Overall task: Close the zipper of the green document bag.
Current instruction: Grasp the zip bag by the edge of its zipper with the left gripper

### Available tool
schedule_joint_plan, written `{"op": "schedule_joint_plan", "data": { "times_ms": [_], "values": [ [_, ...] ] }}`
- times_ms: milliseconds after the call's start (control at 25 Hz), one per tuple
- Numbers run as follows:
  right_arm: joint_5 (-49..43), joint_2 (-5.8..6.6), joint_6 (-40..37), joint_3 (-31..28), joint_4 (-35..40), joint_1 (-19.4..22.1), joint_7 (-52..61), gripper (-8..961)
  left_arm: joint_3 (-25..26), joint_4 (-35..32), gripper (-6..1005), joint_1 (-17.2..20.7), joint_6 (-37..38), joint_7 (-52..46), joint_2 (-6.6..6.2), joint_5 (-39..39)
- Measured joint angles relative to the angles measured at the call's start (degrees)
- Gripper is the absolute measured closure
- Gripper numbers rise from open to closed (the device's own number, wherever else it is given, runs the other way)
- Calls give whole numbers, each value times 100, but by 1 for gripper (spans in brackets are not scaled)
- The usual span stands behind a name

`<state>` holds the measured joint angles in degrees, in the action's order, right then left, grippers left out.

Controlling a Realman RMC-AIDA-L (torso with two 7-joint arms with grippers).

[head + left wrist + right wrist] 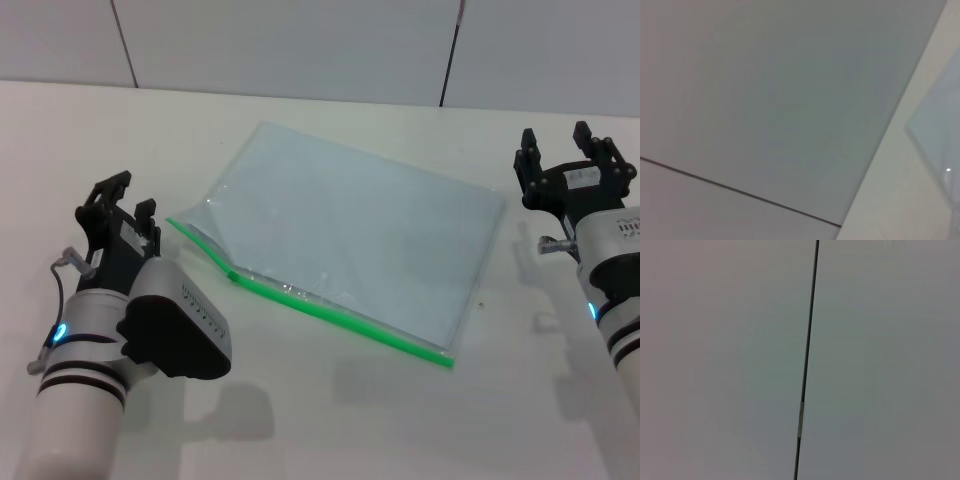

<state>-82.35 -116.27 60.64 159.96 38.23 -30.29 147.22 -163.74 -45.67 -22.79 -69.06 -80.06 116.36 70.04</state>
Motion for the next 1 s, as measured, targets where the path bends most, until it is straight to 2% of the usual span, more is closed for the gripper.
{"op": "schedule_joint_plan", "data": {
  "times_ms": [640,1000],
  "values": [
    [147,9,1,0,0,15,-43,373,-3,-251,556,-39,477,427,-43,-282],
    [149,15,1,0,6,37,-44,373,37,-458,556,-39,538,52,-113,-431]
  ]
}}
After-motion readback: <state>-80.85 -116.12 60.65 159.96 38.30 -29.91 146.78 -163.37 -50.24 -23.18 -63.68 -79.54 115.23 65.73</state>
